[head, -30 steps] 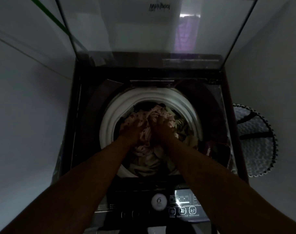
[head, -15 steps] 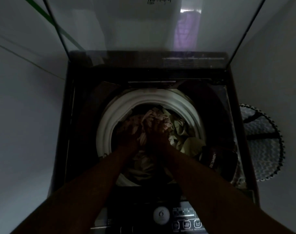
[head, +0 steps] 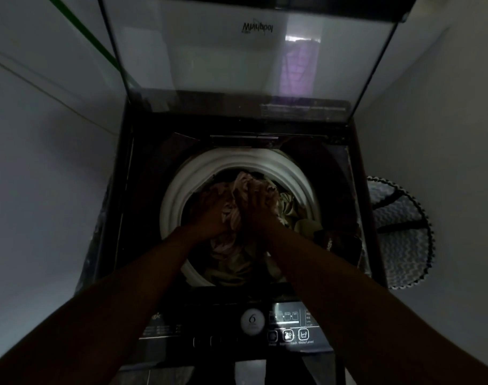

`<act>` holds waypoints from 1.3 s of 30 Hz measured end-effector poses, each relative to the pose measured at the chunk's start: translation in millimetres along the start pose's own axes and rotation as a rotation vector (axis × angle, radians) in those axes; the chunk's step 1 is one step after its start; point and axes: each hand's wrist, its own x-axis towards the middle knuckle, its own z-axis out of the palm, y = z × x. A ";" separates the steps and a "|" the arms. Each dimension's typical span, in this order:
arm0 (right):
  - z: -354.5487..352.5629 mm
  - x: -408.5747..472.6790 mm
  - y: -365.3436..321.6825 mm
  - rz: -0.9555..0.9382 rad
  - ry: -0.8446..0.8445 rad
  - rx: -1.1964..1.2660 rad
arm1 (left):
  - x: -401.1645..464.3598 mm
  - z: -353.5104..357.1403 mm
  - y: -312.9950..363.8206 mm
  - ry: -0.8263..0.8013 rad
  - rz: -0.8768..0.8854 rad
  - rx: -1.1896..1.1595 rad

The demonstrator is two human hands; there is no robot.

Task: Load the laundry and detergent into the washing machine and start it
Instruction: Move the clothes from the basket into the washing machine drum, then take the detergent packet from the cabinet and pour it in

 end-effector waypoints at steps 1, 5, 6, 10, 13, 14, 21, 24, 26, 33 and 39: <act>-0.7 -1.6 2.5 -0.008 0.009 0.016 | -0.5 -0.9 1.5 -0.010 0.009 -0.058; -14.0 -10.4 7.2 -0.039 0.068 0.115 | -7.0 -5.2 5.7 -0.041 0.046 -0.329; -21.5 -13.6 6.9 -0.045 0.090 0.139 | -9.3 -10.7 8.3 0.017 0.052 -0.337; -50.0 -29.6 7.6 -0.083 0.275 0.113 | -26.5 -34.1 26.9 0.234 0.153 -0.375; -77.3 -45.9 11.0 -0.100 0.381 0.109 | -35.5 -54.0 40.9 0.355 0.142 -0.345; -88.7 -50.9 10.7 -0.110 0.433 0.104 | -39.1 -65.2 47.0 0.414 0.151 -0.316; -187.3 -75.2 11.2 -0.310 0.861 0.159 | -50.9 -162.4 100.5 0.758 0.353 -0.075; -233.2 -88.7 8.8 -0.368 0.994 0.154 | -62.6 -202.3 121.7 0.850 0.325 -0.031; -265.6 -97.2 6.8 -0.402 1.061 0.186 | -75.4 -229.7 137.1 0.948 0.314 -0.021; -364.9 -135.7 -17.4 -0.648 1.273 0.262 | -140.1 -313.1 184.2 1.255 0.317 0.155; -441.9 -171.6 -72.1 -0.961 1.444 0.282 | -232.9 -385.6 202.4 1.487 0.188 0.320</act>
